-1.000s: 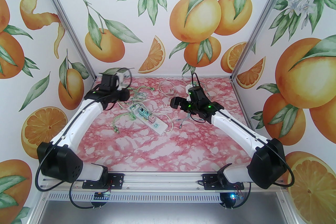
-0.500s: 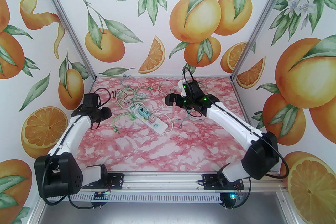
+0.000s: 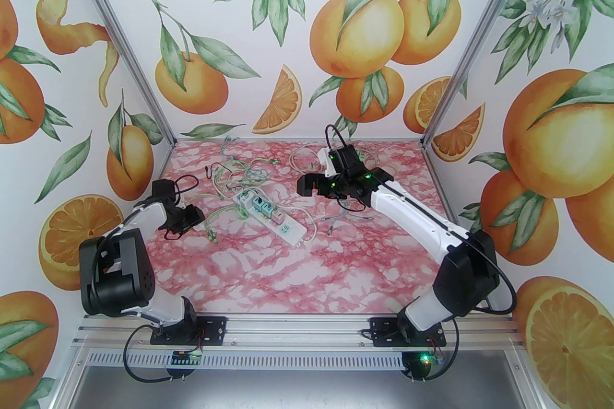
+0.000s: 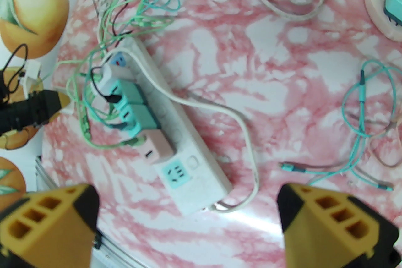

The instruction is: Pull the plug off the socket

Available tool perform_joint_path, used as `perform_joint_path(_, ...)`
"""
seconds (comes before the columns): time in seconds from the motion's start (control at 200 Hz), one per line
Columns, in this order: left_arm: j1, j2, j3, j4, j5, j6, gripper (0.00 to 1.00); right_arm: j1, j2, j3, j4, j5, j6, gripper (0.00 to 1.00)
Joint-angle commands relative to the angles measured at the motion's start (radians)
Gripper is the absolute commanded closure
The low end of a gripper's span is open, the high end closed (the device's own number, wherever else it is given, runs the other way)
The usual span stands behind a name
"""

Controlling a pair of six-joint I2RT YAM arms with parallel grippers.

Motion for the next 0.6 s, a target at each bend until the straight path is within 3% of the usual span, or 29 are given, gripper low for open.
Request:
perform_joint_path(0.0, 0.008, 0.011, 0.029, 0.018, 0.032, -0.001, 0.68, 0.016, 0.005, -0.014, 0.012, -0.009, 0.016, 0.00)
perform_joint_path(0.125, 0.008, 0.011, 0.029, 0.015, 0.047, -0.003, 0.61, 0.029, 0.016, -0.015, 0.024, -0.004, 0.029, 0.00)
perform_joint_path(0.225, 0.008, 0.006, 0.031, 0.003, 0.040, -0.013, 0.43, 0.041, 0.027, -0.008, 0.029, 0.003, 0.035, 0.00)
perform_joint_path(0.5, 0.006, -0.118, 0.069, -0.076, -0.031, -0.026, 0.24, 0.070, 0.066, 0.026, 0.024, 0.010, 0.043, 0.00)
perform_joint_path(0.595, -0.010, -0.173, 0.097, -0.119, -0.084, -0.029, 0.13, 0.077, 0.077, 0.034, 0.023, 0.013, 0.046, 0.00)
